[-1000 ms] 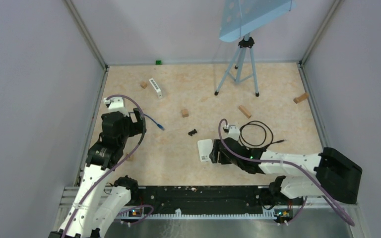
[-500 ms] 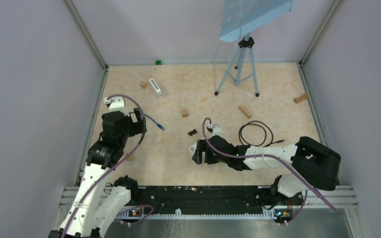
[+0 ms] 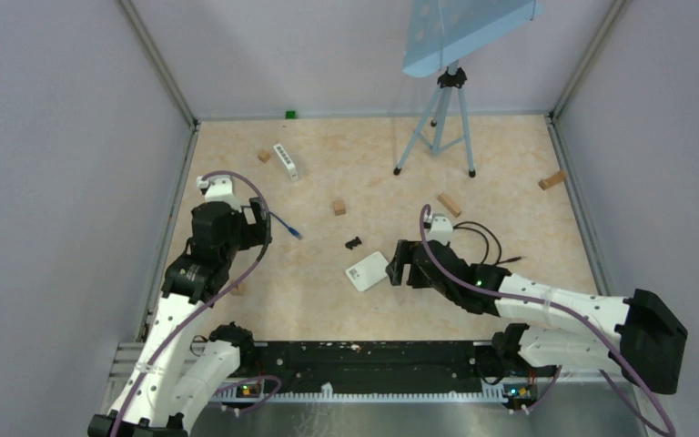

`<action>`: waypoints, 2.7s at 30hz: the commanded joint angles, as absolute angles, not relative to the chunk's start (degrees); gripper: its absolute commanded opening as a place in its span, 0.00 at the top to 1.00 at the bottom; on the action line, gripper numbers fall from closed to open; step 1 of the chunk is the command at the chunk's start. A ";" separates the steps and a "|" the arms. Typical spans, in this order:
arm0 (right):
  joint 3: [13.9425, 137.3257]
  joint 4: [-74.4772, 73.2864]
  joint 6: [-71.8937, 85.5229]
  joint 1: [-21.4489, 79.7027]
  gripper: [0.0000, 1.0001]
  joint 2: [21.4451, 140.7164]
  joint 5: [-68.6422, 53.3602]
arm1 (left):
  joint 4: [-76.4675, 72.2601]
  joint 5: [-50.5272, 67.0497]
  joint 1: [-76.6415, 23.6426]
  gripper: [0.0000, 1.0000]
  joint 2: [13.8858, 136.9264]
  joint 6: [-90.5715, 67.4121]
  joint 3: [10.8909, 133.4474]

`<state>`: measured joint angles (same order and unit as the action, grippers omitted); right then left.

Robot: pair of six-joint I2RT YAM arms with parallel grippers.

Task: Insert the plug into the switch port
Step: Place the switch port at the center of the board, then pick up the connector from the center of the board.

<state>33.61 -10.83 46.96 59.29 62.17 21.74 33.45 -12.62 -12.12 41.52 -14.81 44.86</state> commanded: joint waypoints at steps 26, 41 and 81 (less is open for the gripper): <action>45.20 -31.59 36.24 33.37 0.24 67.88 22.24 | 30.14 -6.74 -12.13 0.01 43.34 -12.47 44.35; 52.23 -25.68 30.47 29.44 0.45 89.89 17.18 | 30.12 -7.47 -12.13 0.01 42.14 -12.65 44.19; 46.55 -22.37 24.85 29.03 1.00 48.50 -10.35 | 16.87 25.13 -12.13 0.01 42.21 -22.04 46.06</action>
